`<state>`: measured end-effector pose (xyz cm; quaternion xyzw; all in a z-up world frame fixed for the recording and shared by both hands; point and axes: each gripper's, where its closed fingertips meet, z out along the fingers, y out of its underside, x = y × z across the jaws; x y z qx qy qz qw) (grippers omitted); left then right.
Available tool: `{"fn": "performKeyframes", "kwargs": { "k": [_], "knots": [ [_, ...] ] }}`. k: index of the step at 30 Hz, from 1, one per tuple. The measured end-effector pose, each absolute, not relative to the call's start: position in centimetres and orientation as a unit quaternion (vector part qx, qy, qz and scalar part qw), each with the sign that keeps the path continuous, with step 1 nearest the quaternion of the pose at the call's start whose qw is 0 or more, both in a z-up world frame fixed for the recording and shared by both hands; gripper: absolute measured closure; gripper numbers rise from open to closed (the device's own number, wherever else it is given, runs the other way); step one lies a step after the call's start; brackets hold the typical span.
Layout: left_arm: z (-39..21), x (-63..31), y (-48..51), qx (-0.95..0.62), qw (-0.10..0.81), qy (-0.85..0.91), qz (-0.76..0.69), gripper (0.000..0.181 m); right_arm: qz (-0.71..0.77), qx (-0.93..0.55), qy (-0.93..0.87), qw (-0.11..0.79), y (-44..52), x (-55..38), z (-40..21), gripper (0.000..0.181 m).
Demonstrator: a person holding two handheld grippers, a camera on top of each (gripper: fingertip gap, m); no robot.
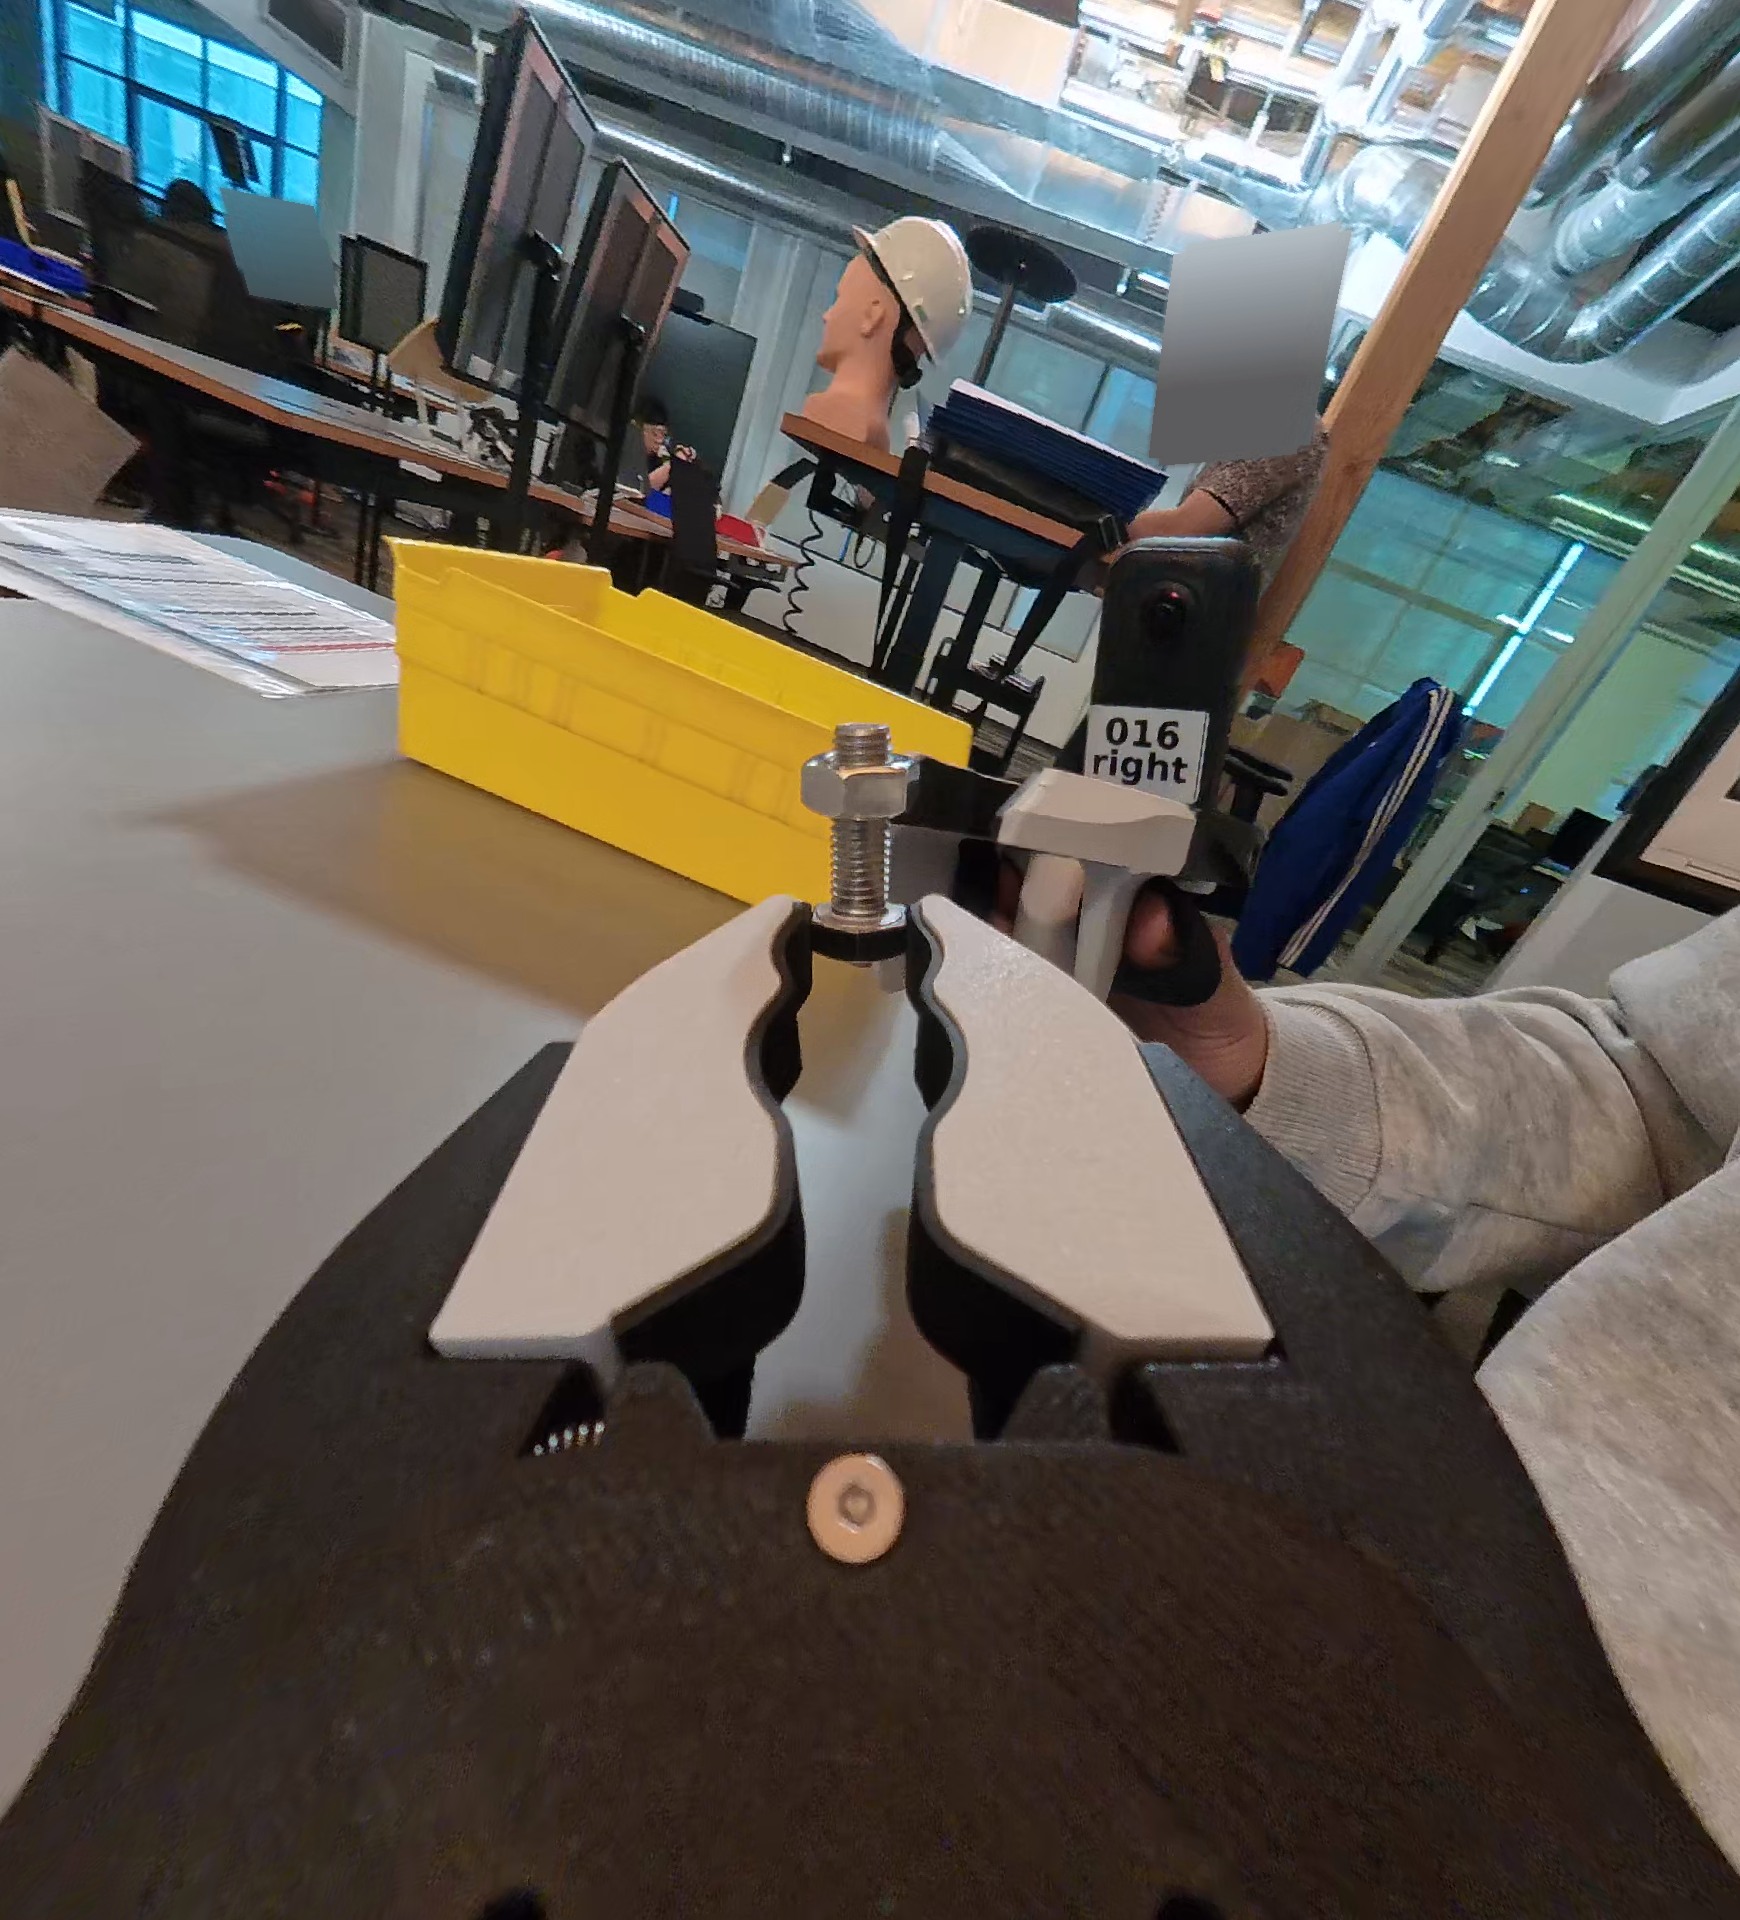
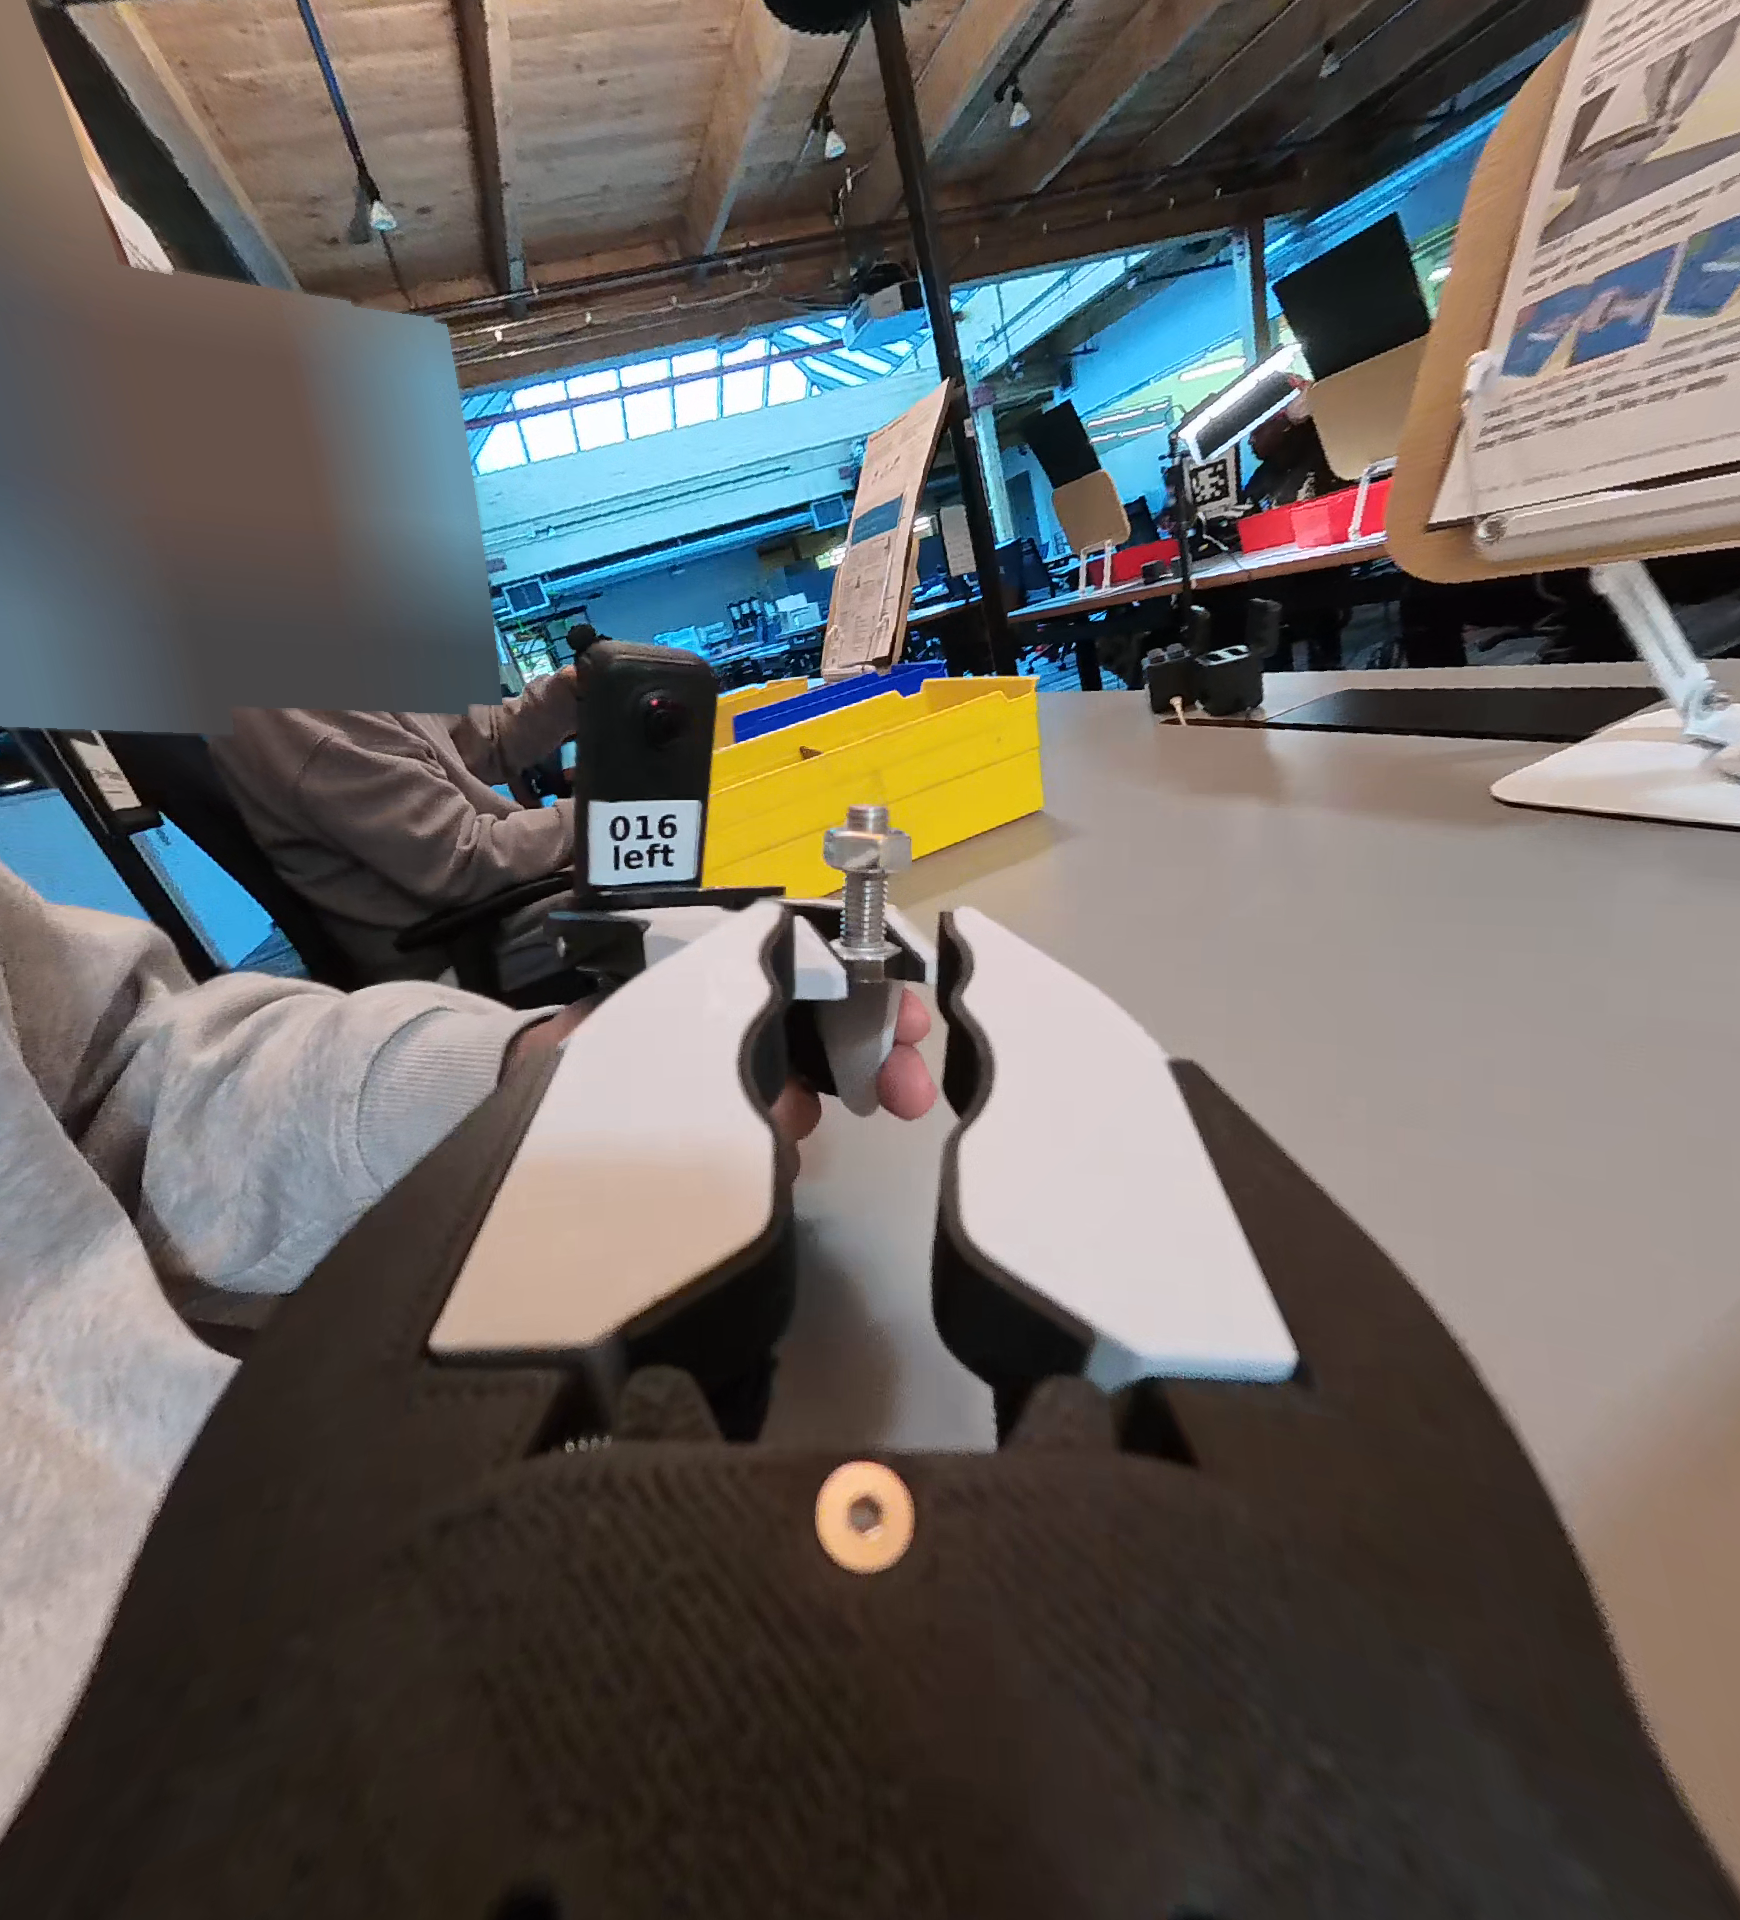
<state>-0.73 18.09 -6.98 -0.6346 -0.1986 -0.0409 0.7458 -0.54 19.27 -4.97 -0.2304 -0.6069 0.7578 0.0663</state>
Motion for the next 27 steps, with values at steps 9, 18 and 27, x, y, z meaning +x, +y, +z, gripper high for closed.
{"fn": "performKeyframes", "kwargs": {
  "k": [9,18,27],
  "knots": [
    [-7.2,-0.7,14.0,-0.618,0.746,-0.247,-0.005,0.164,0.755,-0.197,-0.626,0.025,15.5,-1.3,-5.4,0.156],
    [-8.0,-0.1,11.5,-0.624,0.731,-0.273,0.027,0.164,0.740,-0.152,-0.653,-0.054,10.9,-0.6,-6.4,0.158],
    [-8.4,0.5,12.0,-0.637,0.724,-0.264,0.024,0.164,0.725,-0.120,-0.674,-0.070,9.5,0.4,-7.1,0.171]
  ]
}}
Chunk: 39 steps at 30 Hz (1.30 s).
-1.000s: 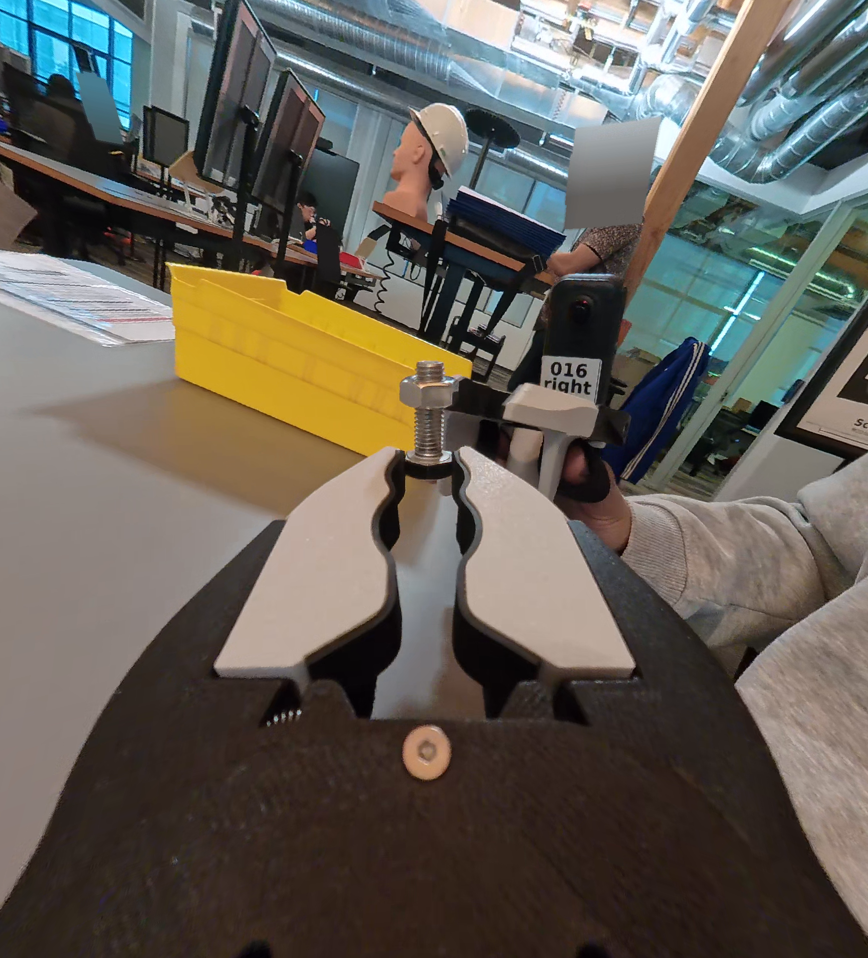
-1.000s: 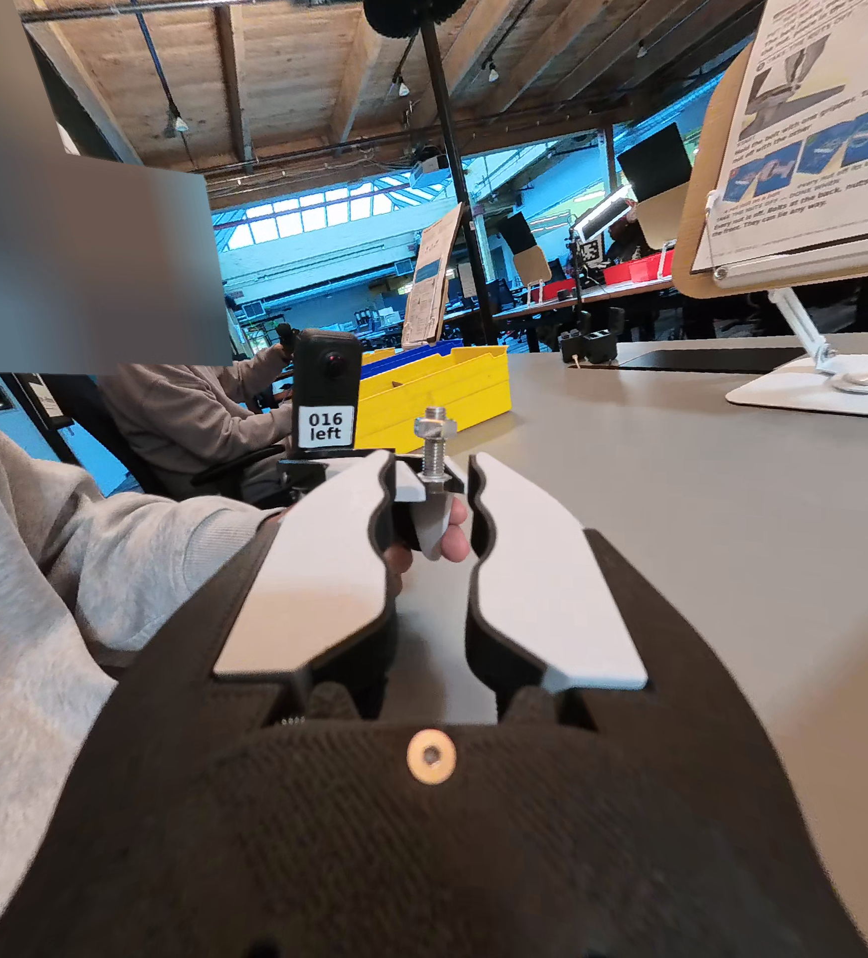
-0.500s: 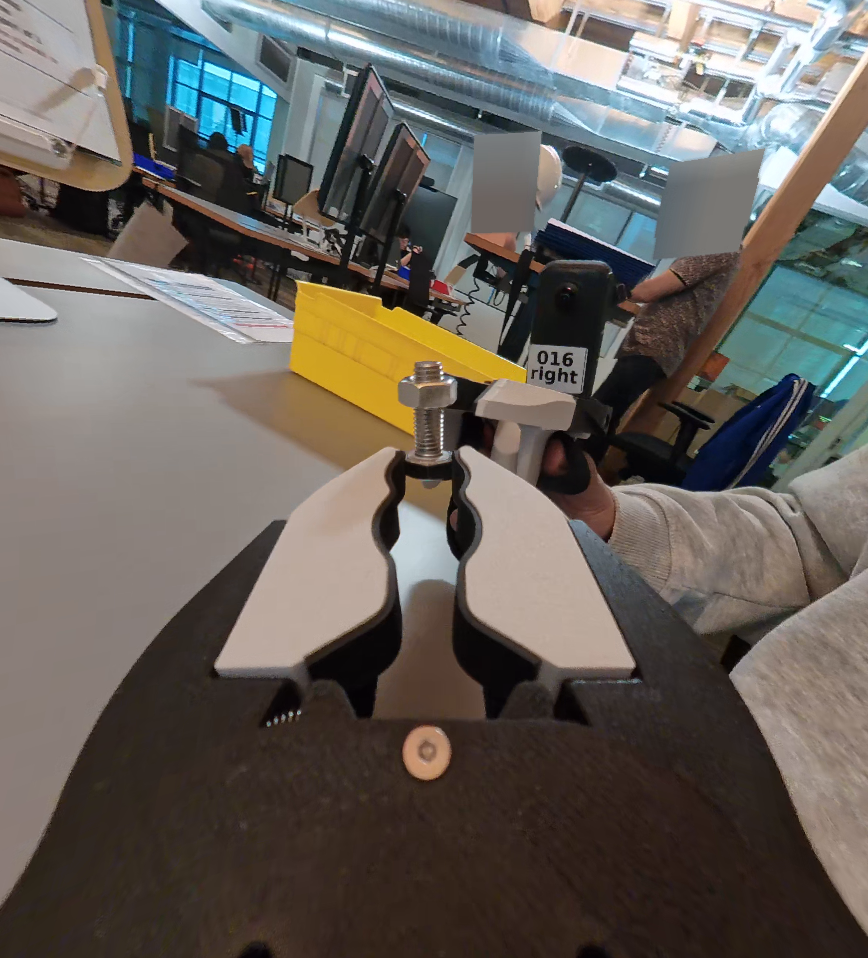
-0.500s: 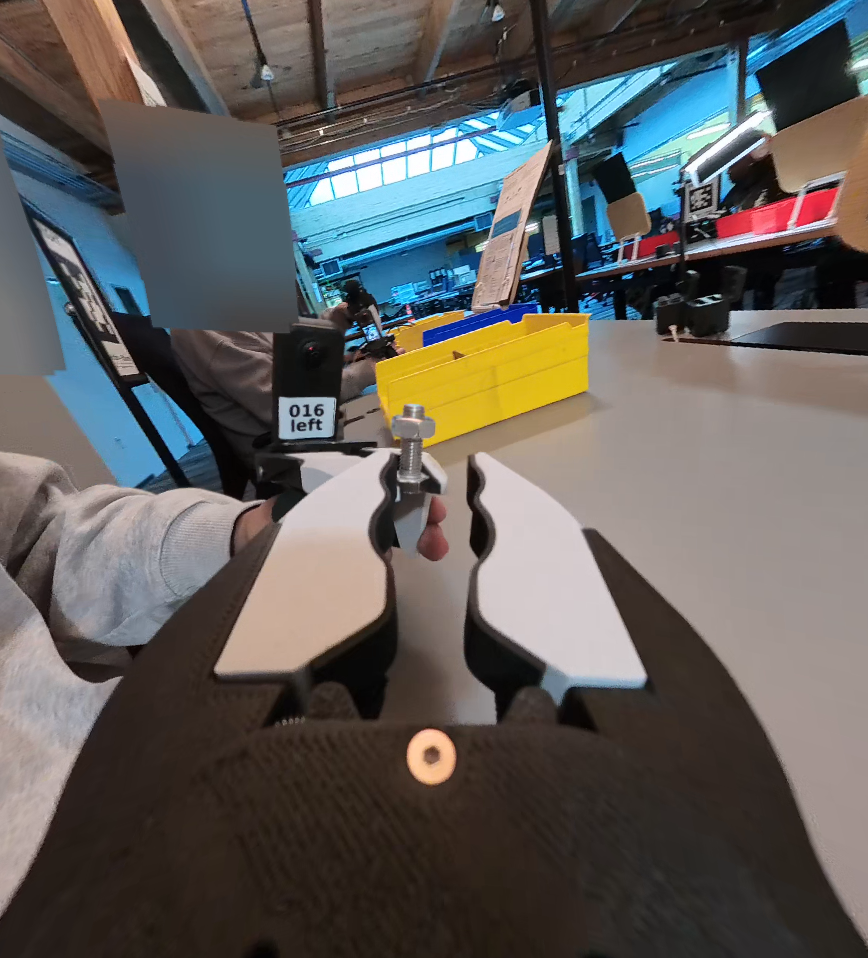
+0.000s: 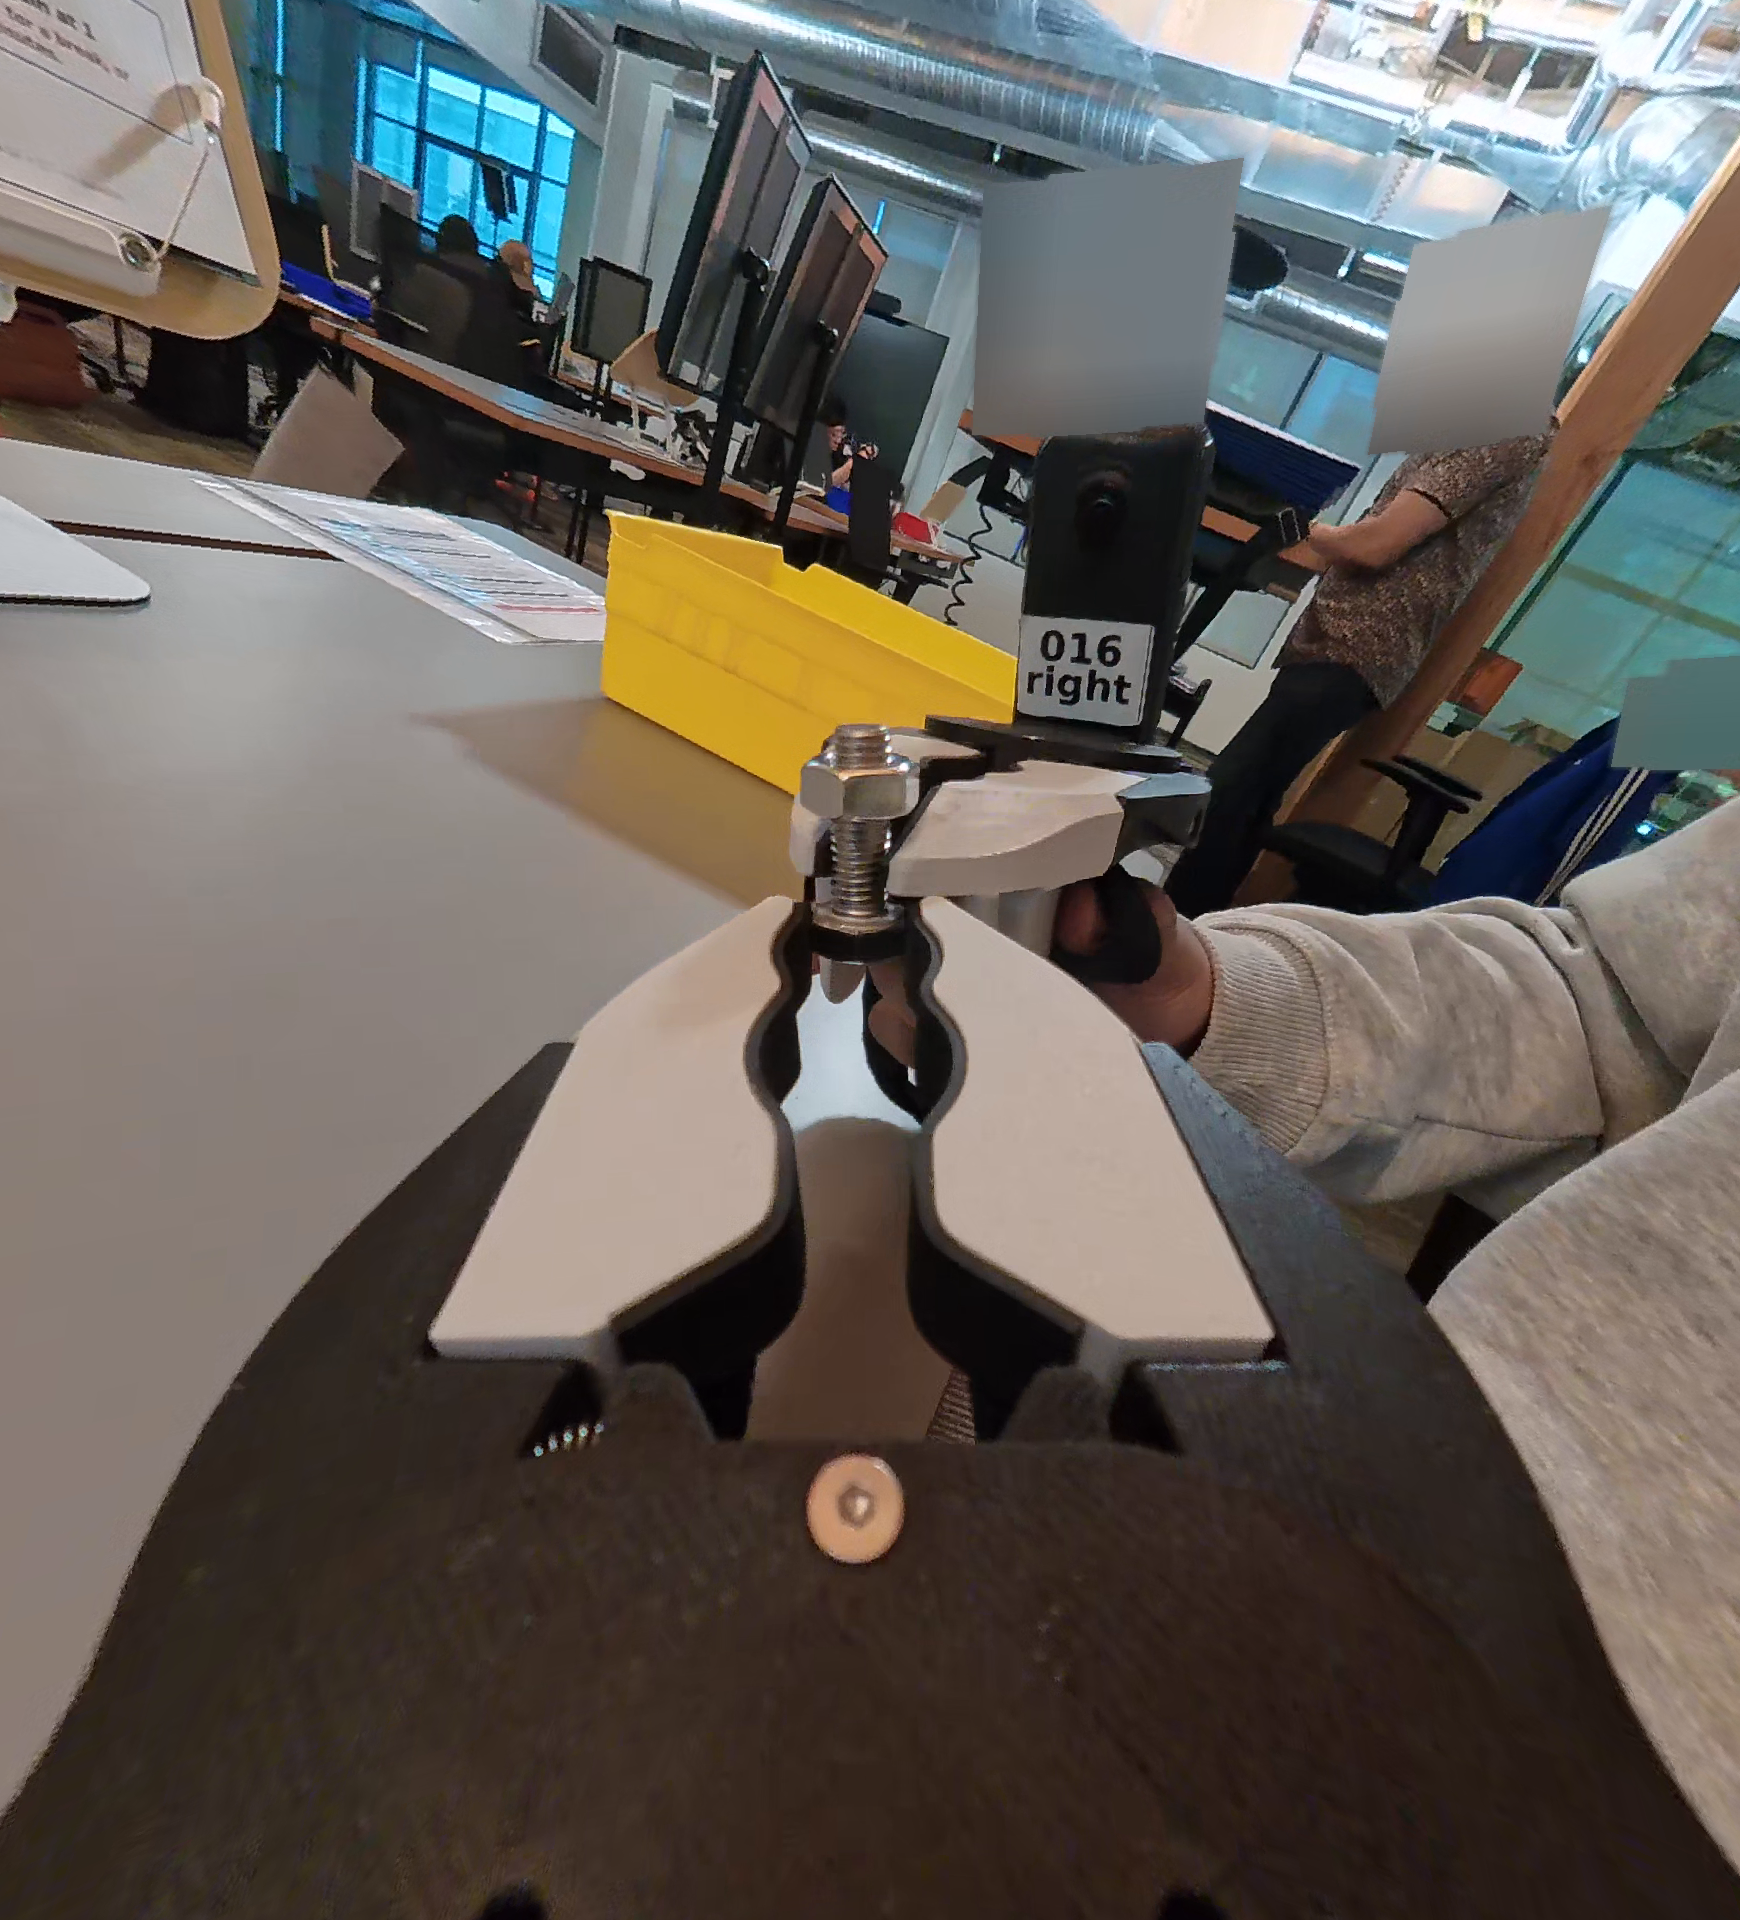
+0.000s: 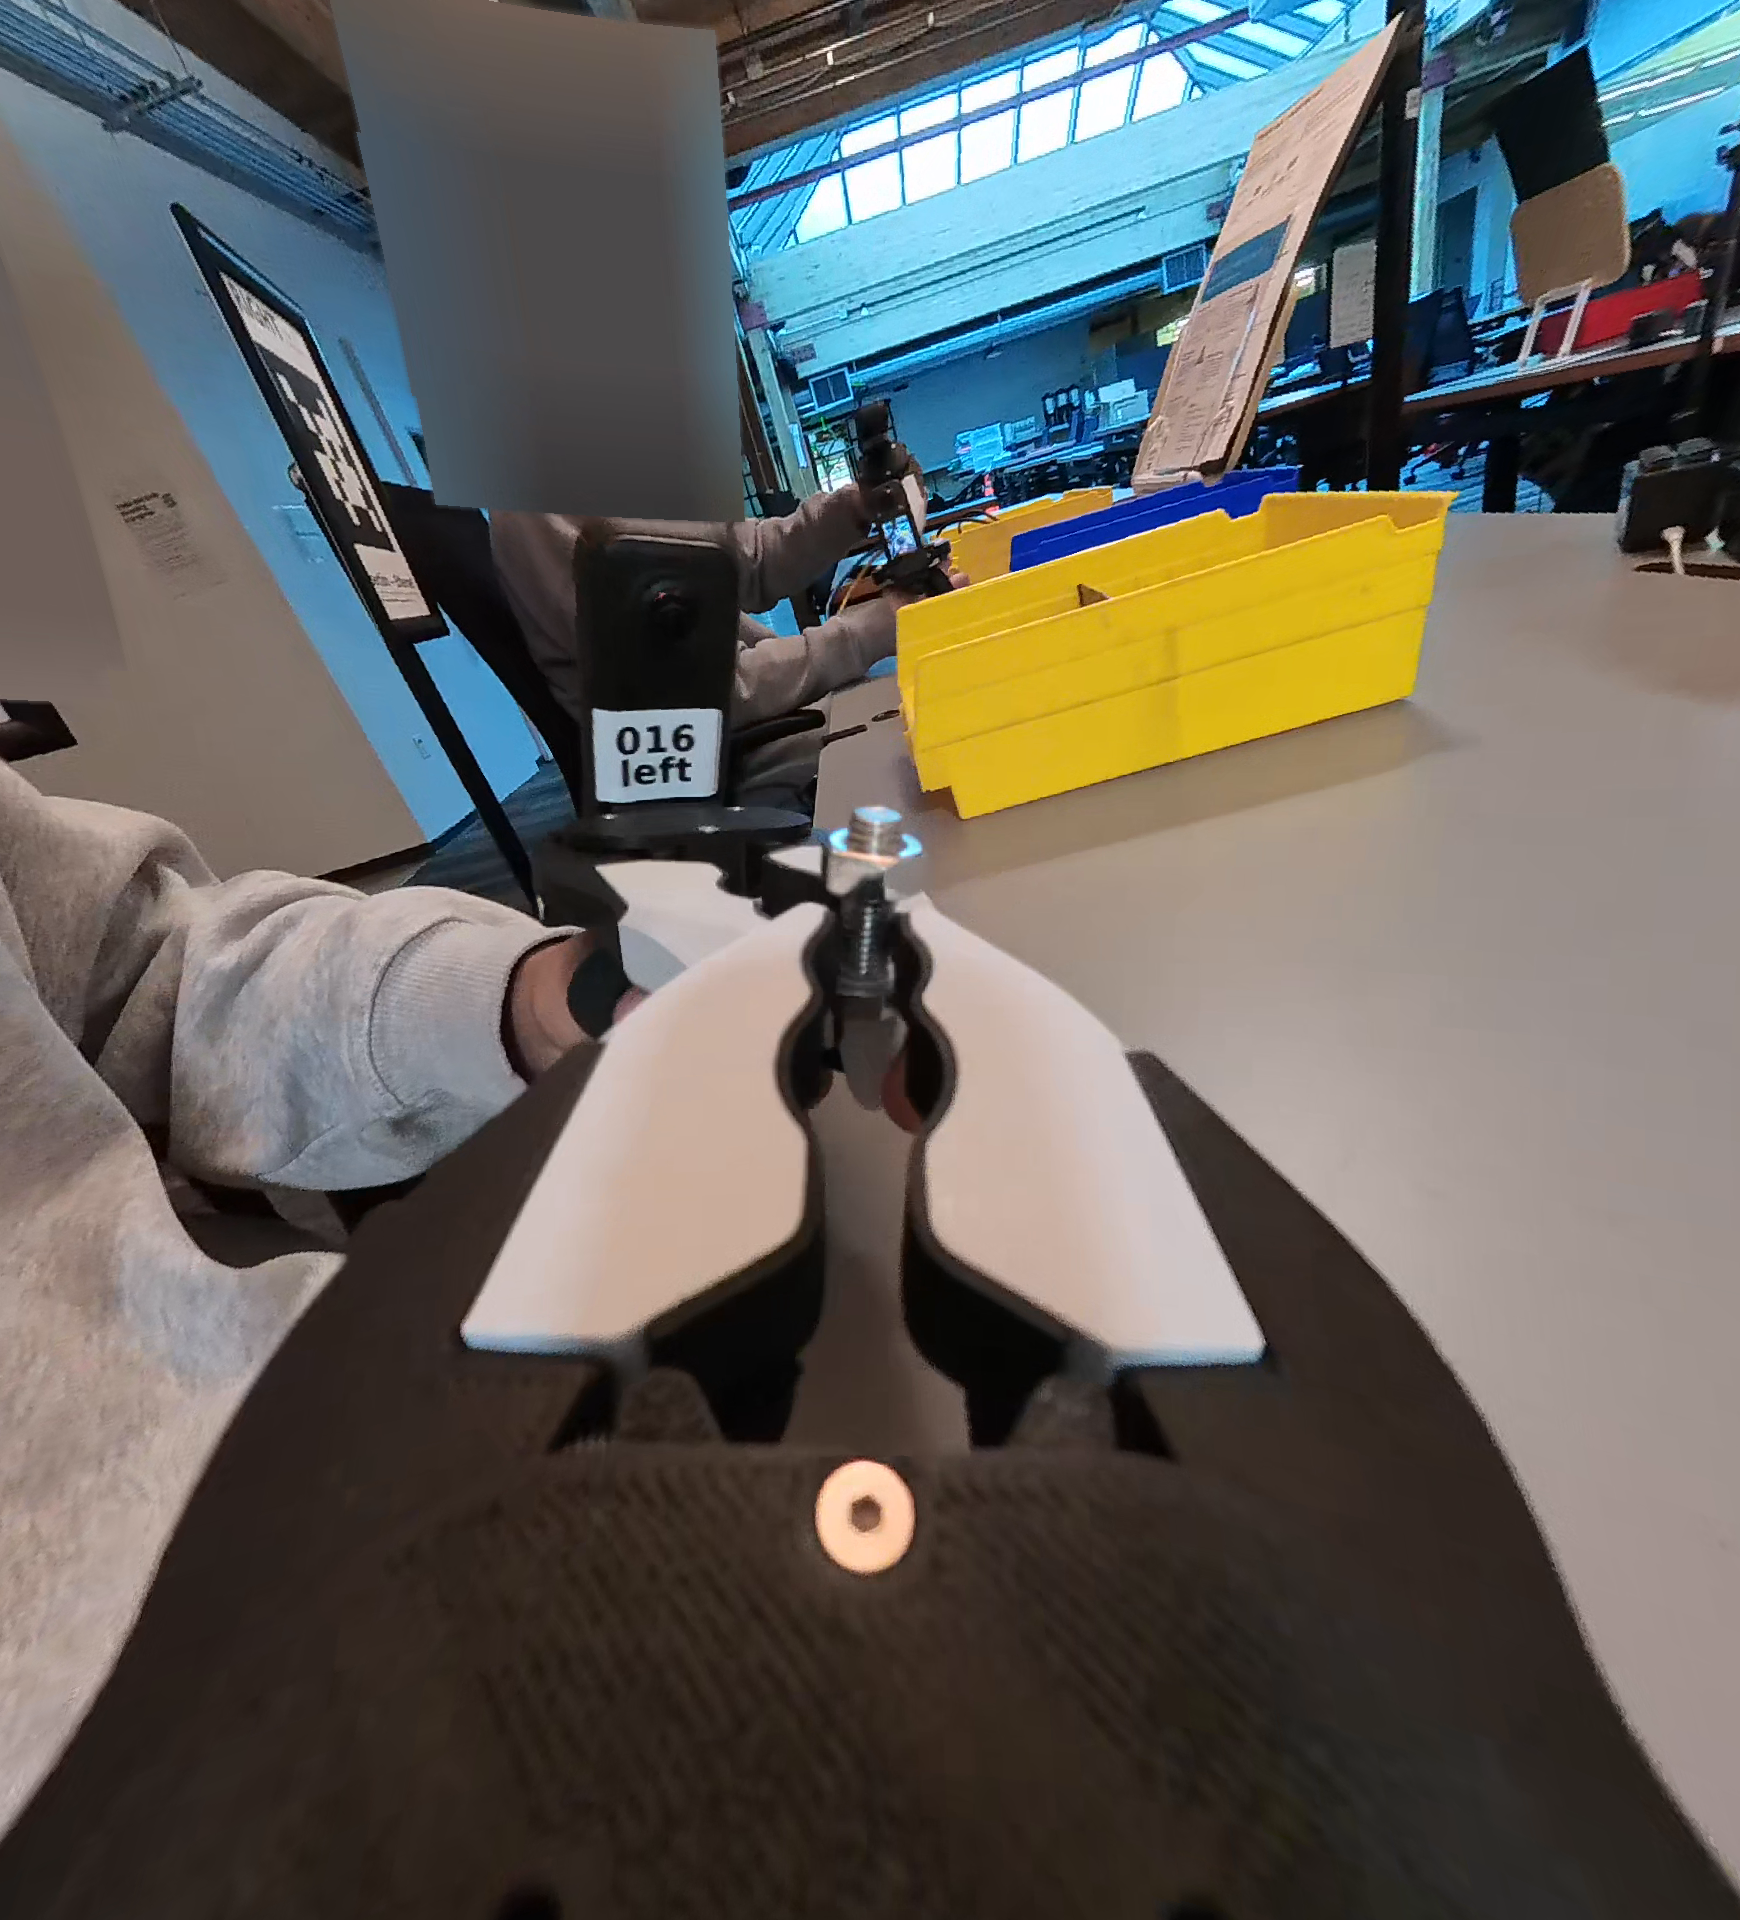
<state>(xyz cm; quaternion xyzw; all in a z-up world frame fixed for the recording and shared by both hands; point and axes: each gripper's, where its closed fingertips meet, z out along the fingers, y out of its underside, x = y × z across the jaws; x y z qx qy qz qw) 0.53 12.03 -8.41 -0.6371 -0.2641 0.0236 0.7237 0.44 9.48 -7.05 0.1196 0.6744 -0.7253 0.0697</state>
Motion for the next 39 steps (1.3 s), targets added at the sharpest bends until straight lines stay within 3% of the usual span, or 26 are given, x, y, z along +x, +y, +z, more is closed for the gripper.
{"fn": "performKeyframes", "kwargs": {
  "k": [3,5,9,12,16,21,25,28,39],
  "knots": [
    [-8.1,0.6,12.3,-0.631,0.731,-0.260,0.018,0.162,-0.723,0.117,0.678,0.065,9.7,0.5,-7.0,0.172],
    [-6.9,0.5,12.3,-0.604,0.754,-0.255,0.024,0.131,-0.724,0.124,0.676,0.064,10.1,0.5,-6.7,0.172],
    [-6.3,0.7,12.9,-0.598,0.763,-0.243,0.024,0.104,-0.744,0.150,0.650,0.032,12.1,-0.5,-4.5,0.172],
    [-6.9,1.2,14.1,-0.614,0.754,-0.235,0.000,0.103,-0.745,0.167,0.645,-0.045,15.3,-2.3,-1.1,0.172],
    [-7.6,1.9,15.3,-0.637,0.739,-0.217,-0.011,0.111,-0.692,0.209,0.657,-0.214,23.9,-6.2,4.5,0.172],
    [-8.1,2.2,16.0,-0.654,0.728,-0.203,-0.009,0.124,-0.516,0.386,0.688,-0.334,39.3,-11.4,2.7,0.172],
    [-8.4,2.6,16.6,-0.663,0.722,-0.197,-0.015,0.130,-0.322,0.573,0.700,-0.280,50.6,-12.9,-8.2,0.172],
    [-8.6,2.8,16.8,-0.671,0.717,-0.190,-0.010,0.132,-0.289,0.630,0.688,-0.214,52.8,-12.8,-13.8,0.172],
    [-9.2,2.9,16.6,-0.667,0.714,-0.211,-0.026,0.134,-0.205,0.650,0.721,-0.122,51.2,-13.0,-17.7,0.172]
  ]
}}
